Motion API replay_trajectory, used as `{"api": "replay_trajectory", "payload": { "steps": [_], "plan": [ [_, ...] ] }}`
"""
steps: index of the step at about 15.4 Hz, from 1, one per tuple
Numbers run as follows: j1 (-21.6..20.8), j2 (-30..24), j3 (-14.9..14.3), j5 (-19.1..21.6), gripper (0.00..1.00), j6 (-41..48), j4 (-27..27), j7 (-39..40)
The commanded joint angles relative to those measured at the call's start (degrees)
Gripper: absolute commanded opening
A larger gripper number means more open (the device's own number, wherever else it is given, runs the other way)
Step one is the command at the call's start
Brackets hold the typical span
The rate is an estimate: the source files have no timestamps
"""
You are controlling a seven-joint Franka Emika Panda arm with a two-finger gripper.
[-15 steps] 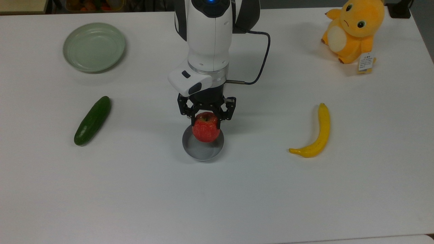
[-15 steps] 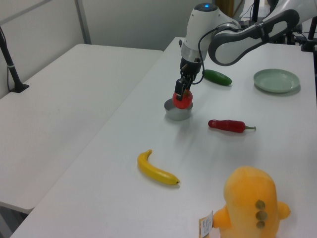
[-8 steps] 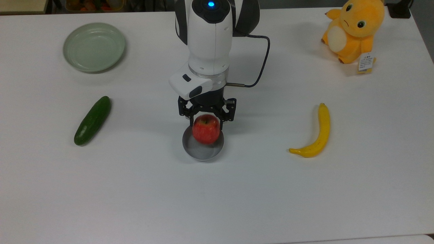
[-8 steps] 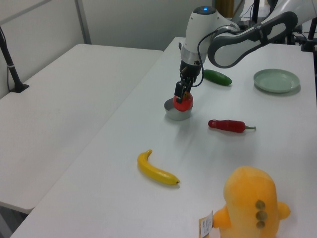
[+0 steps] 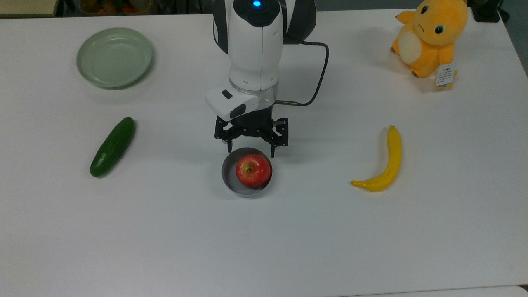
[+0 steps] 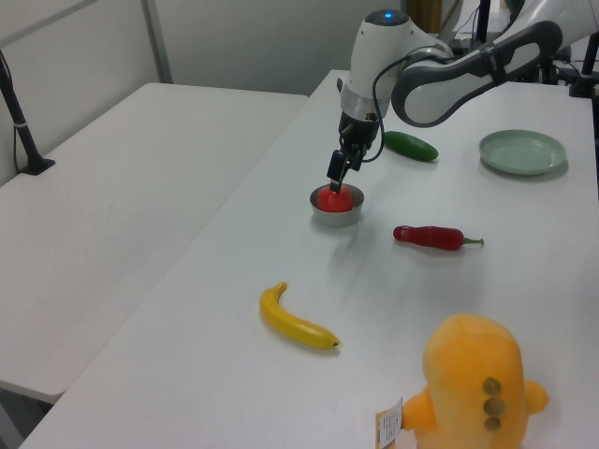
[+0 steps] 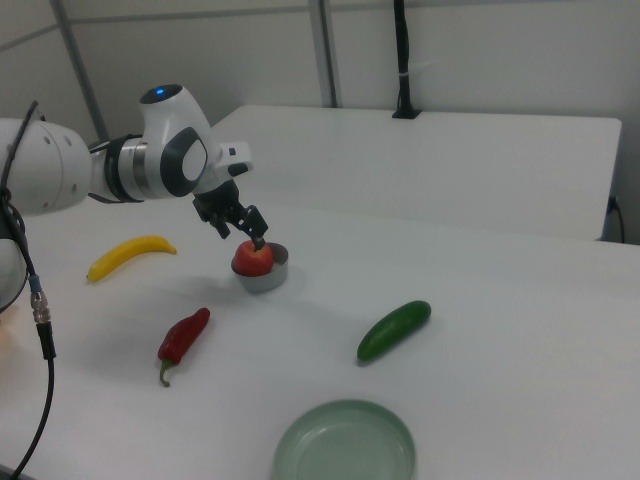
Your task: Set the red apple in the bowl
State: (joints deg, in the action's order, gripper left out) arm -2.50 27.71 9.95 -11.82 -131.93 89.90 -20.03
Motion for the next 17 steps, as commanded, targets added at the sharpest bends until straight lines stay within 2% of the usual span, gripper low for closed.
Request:
{"api": "replay_trajectory", "payload": {
  "steps": [1, 5, 7, 11, 12, 15, 17],
  "plan": [
    [-0.7, -3.9, -0.3, -0.1, 1.0, 3.5, 0.4, -1.3],
    [-0.8, -10.4, 0.1, 0.4, 1.0, 17.5, 1.9, -1.2],
    [-0.9, -14.3, 0.2, 1.1, 1.0, 19.7, 4.5, -1.2],
    [-0.5, -22.3, -0.4, 6.0, 1.0, 20.2, 9.5, -1.3],
    [-0.3, -23.7, -1.0, 6.9, 1.0, 20.1, 10.3, -1.3],
    [-0.8, -26.7, -5.3, 10.6, 1.0, 19.5, 12.5, -0.8],
    [-0.8, -27.5, -6.3, 10.8, 1.0, 19.4, 12.8, -0.5]
  ]
}}
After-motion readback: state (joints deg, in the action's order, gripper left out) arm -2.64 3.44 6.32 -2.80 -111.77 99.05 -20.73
